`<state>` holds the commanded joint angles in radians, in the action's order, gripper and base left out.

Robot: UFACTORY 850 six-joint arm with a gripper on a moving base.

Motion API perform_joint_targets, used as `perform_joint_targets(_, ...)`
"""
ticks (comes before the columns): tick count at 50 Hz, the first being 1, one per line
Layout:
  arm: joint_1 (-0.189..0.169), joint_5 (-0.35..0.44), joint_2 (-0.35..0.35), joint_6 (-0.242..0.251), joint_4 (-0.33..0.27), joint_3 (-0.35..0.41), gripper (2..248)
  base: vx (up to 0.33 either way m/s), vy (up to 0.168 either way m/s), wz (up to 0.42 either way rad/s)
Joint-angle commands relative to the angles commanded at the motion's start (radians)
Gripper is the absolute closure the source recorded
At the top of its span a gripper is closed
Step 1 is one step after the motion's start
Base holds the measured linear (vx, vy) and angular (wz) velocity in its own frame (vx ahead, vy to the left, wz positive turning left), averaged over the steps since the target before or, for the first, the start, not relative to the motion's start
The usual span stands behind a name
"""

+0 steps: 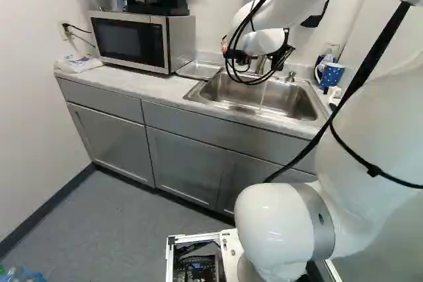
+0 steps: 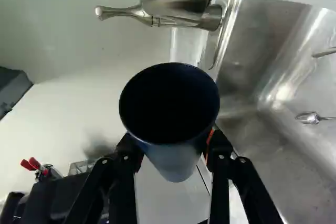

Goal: Rinse the cup and place it in the tray

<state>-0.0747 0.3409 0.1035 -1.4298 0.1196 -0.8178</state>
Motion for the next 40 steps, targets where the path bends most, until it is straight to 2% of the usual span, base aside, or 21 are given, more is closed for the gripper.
perform_joint_targets(40,0.0,0.0,0.0,0.42,0.0,0.0,124,0.0,0.0,0.0)
